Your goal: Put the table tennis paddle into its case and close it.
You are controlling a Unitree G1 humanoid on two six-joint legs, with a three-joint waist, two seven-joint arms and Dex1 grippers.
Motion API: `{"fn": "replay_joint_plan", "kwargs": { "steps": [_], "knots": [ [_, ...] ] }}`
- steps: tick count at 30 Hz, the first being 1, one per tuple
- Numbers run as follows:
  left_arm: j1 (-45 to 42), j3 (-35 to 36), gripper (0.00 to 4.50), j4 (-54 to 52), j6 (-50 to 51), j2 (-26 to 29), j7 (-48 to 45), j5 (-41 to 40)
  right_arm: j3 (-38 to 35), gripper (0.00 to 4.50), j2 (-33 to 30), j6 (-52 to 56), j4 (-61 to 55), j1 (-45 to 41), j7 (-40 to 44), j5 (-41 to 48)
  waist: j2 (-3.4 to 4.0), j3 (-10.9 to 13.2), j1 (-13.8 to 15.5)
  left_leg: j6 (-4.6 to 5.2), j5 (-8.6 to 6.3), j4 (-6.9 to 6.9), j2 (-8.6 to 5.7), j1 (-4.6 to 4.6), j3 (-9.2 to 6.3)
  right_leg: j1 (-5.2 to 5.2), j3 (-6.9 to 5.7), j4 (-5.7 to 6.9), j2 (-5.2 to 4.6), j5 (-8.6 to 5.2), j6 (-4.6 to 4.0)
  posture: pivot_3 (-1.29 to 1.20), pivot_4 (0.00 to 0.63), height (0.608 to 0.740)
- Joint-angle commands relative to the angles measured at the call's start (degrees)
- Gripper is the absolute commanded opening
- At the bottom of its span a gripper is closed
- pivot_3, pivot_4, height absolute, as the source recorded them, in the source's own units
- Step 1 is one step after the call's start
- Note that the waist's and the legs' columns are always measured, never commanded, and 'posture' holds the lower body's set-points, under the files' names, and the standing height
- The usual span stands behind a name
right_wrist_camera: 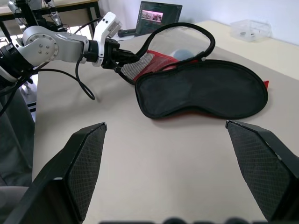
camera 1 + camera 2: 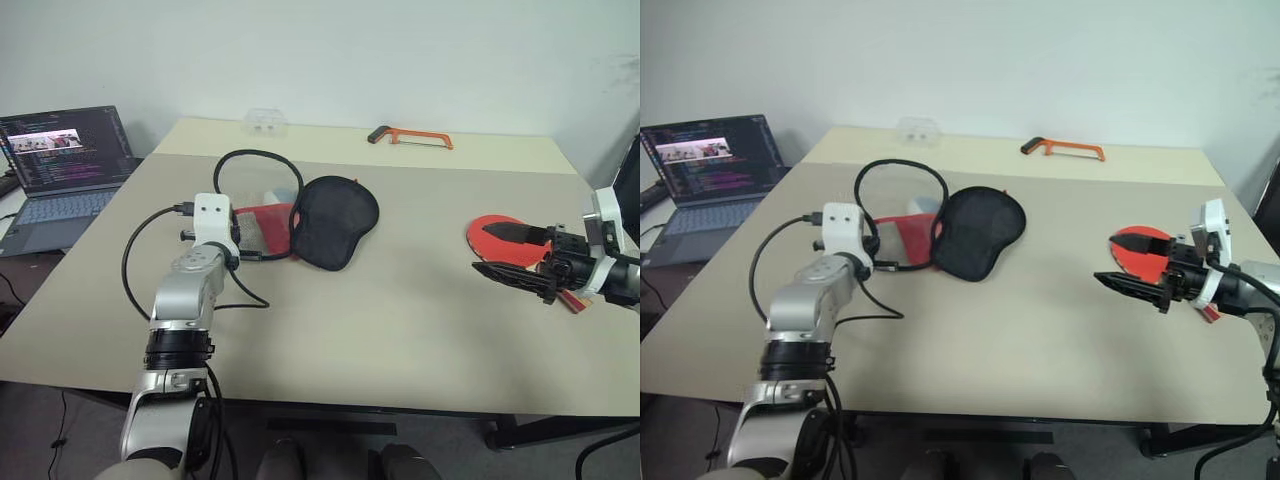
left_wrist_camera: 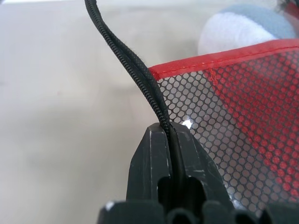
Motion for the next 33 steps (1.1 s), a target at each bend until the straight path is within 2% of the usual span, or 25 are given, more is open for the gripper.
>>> {"fn": "replay_joint_plan", "kwargs": {
  "steps": [1,15,28,33],
  "knots": [
    [-3.31,-3.27,0.02,1.27,-1.76,-2.57,0.35,2.06,-1.59,4.50,-0.49,-2.19,0.23,-0.45,0.97,-0.20,0.00,0.00,0.17,0.00,0.00,0.00,-0.01,0.00,0.00,0.00,0.00,0.00,0.00,0.01,0.01,0.00,0.150,0.740],
    [-9.67,-8.69,0.02,7.56,-2.46,-13.69,3.57,5.63,-1.60,4.50,0.17,-3.54,-0.09,0.71,0.96,-0.32,0.00,0.00,0.06,0.00,0.00,-0.01,-0.04,-0.01,0.00,0.01,0.02,-0.03,0.00,0.01,0.02,0.00,0.150,0.740],
    [-13.57,-8.91,0.02,12.16,-6.07,-24.77,13.37,7.75,-2.45,4.50,-0.01,-2.55,-2.58,1.90,-0.89,0.65,0.00,0.01,0.12,0.00,0.00,-0.02,-0.07,-0.02,0.00,0.01,0.03,-0.05,0.00,0.01,0.02,0.00,0.150,0.740],
    [-13.51,-9.99,0.02,12.16,-6.18,-26.27,13.29,8.53,-2.39,4.50,0.03,-2.08,-3.27,1.82,-1.59,0.88,0.00,0.01,0.11,0.00,0.00,-0.03,-0.09,-0.02,0.00,0.01,0.04,-0.07,0.00,0.01,0.03,0.00,0.150,0.740]
  ]
}}
